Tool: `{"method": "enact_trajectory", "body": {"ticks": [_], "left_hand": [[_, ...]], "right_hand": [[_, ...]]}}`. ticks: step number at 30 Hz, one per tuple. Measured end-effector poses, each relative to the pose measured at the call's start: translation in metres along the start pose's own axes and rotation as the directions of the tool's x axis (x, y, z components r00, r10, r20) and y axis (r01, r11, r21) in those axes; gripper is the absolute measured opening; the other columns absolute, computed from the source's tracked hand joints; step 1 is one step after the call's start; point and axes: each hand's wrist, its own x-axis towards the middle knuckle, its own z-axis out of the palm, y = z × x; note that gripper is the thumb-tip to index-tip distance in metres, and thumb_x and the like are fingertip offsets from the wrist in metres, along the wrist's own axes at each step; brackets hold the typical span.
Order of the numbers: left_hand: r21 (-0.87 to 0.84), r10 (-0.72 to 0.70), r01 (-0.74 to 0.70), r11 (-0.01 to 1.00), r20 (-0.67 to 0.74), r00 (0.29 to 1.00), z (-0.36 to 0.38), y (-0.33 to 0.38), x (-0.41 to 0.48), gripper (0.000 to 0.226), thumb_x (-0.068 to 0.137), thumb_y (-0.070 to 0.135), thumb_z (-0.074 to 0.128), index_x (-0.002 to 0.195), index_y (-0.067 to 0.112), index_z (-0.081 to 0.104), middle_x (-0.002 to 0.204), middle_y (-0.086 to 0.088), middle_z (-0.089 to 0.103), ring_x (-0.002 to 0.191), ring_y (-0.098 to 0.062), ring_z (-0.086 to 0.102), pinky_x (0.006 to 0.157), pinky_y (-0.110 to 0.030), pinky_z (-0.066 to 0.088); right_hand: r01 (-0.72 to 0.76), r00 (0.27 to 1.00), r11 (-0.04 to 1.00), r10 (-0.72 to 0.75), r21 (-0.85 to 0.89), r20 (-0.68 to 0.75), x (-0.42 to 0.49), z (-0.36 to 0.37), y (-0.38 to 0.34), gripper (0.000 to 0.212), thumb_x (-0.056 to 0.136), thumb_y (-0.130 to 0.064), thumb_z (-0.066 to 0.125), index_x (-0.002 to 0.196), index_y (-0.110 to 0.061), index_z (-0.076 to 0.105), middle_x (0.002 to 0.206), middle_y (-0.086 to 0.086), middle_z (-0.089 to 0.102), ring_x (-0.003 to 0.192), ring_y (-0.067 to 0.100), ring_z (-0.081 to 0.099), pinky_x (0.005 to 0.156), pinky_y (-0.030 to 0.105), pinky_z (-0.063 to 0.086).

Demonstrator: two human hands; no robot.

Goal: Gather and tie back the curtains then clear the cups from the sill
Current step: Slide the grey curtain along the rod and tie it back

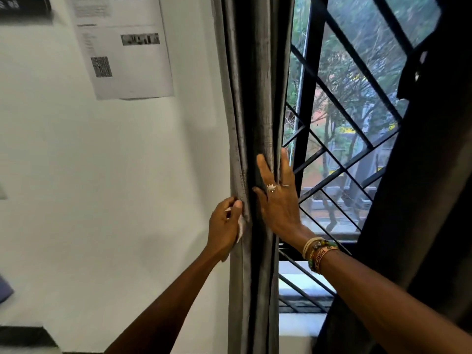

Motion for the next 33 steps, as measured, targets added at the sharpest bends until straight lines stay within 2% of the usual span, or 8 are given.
{"method": "enact_trajectory", "body": {"ticks": [4,13,19,24,26,29,31,33], "left_hand": [[-0.015,0.036,-0.037,0.999,-0.038,0.999,-0.002,0.015,0.008,0.036,0.09,0.031,0.07,0.121,0.016,0.06,0.113,0.003,0.069,0.099,-0.012,0.068,0.089,-0.026,0.056],[0.106,0.134,-0.135,0.985,0.022,0.991,-0.016,0.03,0.001,0.018,0.103,0.016,0.046,0.109,0.006,0.059,0.098,-0.004,0.066,0.083,-0.014,0.063,0.072,-0.009,0.052],[0.118,0.117,-0.134,0.984,0.138,0.983,-0.04,0.024,-0.002,0.013,0.1,0.017,0.054,0.108,0.01,0.06,0.101,-0.002,0.067,0.086,-0.01,0.065,0.078,-0.016,0.055],[0.141,0.099,-0.11,0.984,0.085,0.991,-0.054,0.027,-0.017,0.02,0.095,0.019,0.062,0.111,0.007,0.06,0.105,-0.003,0.067,0.092,-0.018,0.065,0.087,-0.029,0.055],[0.162,0.084,-0.091,0.983,0.049,0.995,-0.058,0.032,-0.023,0.022,0.094,0.02,0.064,0.112,0.008,0.061,0.107,-0.004,0.068,0.093,-0.019,0.066,0.088,-0.03,0.055],[0.208,0.074,-0.078,0.975,0.028,0.997,-0.06,0.038,-0.029,0.02,0.092,0.022,0.067,0.107,0.009,0.064,0.104,-0.004,0.071,0.092,-0.02,0.068,0.086,-0.033,0.057],[0.231,0.06,-0.072,0.97,0.058,0.997,-0.058,0.044,-0.033,0.02,0.091,0.026,0.068,0.104,0.011,0.066,0.1,-0.003,0.072,0.089,-0.019,0.069,0.083,-0.032,0.058],[0.285,0.081,-0.089,0.954,0.039,0.996,-0.06,0.045,-0.038,0.016,0.09,0.023,0.069,0.103,0.013,0.067,0.097,-0.001,0.073,0.086,-0.017,0.069,0.079,-0.027,0.057]], "right_hand": [[-0.078,0.994,0.996,0.076,0.03,0.079,0.006,0.0,0.001,0.048,0.103,-0.027,0.047,0.149,-0.029,0.036,0.143,0.023,0.042,0.12,0.041,0.054,0.089,0.052,0.055],[-0.257,0.965,0.958,0.249,0.126,0.078,0.004,-0.014,-0.031,0.08,0.103,-0.035,0.049,0.152,-0.042,-0.015,0.098,0.02,0.067,0.068,0.034,0.063,0.063,0.044,0.055],[-0.233,0.972,0.972,0.233,-0.028,0.025,-0.024,-0.027,-0.03,0.049,0.101,-0.031,0.053,0.148,-0.025,0.039,0.151,0.006,0.034,0.099,0.029,0.063,0.071,0.046,0.059],[-0.382,0.921,0.924,0.383,0.028,-0.07,-0.03,-0.036,-0.042,0.067,0.088,-0.005,0.065,0.147,-0.018,0.036,0.146,0.006,0.033,0.12,0.032,0.051,0.093,0.049,0.051],[-0.273,0.956,0.956,0.256,-0.108,-0.143,-0.027,-0.04,-0.055,0.065,0.081,0.003,0.063,0.141,-0.019,0.047,0.139,0.01,0.041,0.118,0.036,0.05,0.096,0.049,0.046],[-0.149,0.98,0.974,0.168,-0.173,0.106,-0.024,-0.035,-0.071,0.039,0.09,-0.019,0.065,0.129,-0.017,0.059,0.112,0.011,0.061,0.095,0.037,0.062,0.079,0.044,0.051],[-0.367,0.846,0.924,0.378,-0.104,0.376,-0.017,-0.028,-0.08,0.05,0.094,-0.05,0.056,0.132,-0.018,0.055,0.105,0.009,0.068,0.096,0.032,0.065,0.081,0.042,0.055],[-0.44,0.796,0.892,0.442,-0.107,0.412,-0.014,-0.02,-0.077,0.036,0.097,-0.05,0.051,0.111,-0.019,0.061,0.097,0.009,0.07,0.093,0.033,0.067,0.074,0.038,0.054]]}}
